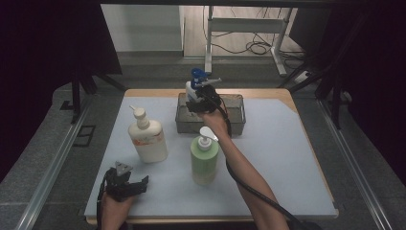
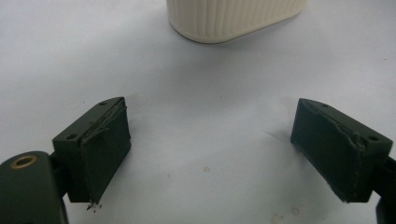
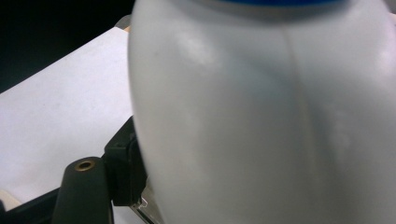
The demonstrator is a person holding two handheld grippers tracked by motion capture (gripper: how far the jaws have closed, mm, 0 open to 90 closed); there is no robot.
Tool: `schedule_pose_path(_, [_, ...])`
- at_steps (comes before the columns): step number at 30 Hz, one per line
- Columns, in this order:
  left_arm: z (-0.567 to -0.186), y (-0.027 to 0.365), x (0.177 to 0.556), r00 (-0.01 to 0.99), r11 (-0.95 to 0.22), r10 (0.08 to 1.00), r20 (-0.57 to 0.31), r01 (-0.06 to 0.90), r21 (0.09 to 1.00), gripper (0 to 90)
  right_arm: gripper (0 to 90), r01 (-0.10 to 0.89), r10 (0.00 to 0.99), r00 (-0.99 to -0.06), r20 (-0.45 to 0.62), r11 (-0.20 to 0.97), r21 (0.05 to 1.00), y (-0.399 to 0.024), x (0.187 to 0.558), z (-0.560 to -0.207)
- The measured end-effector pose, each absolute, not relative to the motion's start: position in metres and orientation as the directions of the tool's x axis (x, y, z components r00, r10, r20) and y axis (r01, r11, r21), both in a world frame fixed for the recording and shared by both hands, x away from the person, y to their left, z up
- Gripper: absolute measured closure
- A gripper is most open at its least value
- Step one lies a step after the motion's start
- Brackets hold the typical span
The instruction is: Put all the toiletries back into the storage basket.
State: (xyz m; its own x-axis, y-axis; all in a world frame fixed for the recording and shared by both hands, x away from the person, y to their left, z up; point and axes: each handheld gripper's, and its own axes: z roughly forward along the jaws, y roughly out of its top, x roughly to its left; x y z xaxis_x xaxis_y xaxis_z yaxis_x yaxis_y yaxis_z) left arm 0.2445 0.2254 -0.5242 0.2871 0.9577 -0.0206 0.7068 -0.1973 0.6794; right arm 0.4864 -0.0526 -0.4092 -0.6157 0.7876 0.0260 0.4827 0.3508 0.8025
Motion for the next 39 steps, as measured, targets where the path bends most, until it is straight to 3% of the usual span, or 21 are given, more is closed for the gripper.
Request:
schedule_pose_path(10, [-0.524,0.225,0.244,0.287,-0.197,0.958,-0.019,0.706,0.680,11.5,21.3,0.445,0.764,-0.645,0.006,0.370,0.815,-0.063,0.478,-0.401])
schedule_pose_path(24, [-0.525,0.225,0.244,0.287,-0.197,0.958,-0.019,0.705,0.682,11.6,20.5,0.412,0.715,-0.699,-0.010,0.414,0.811,-0.082,0.455,-0.403])
schedule_pose_path(35, [-0.524,0.225,0.245,0.286,-0.195,0.958,-0.023,0.706,0.681,11.5,28.4,0.475,0.700,-0.714,0.032,0.450,0.756,-0.101,0.444,-0.418])
schedule_pose_path(37, [-0.524,0.225,0.245,0.286,-0.195,0.958,-0.023,0.706,0.681,11.5,33.0,0.482,0.708,-0.705,0.037,0.441,0.757,-0.107,0.444,-0.418])
schedule_pose_path(39, [-0.524,0.225,0.245,0.286,-0.195,0.958,-0.023,0.707,0.680,11.5,43.7,0.485,0.708,-0.705,0.040,0.440,0.755,-0.112,0.445,-0.418])
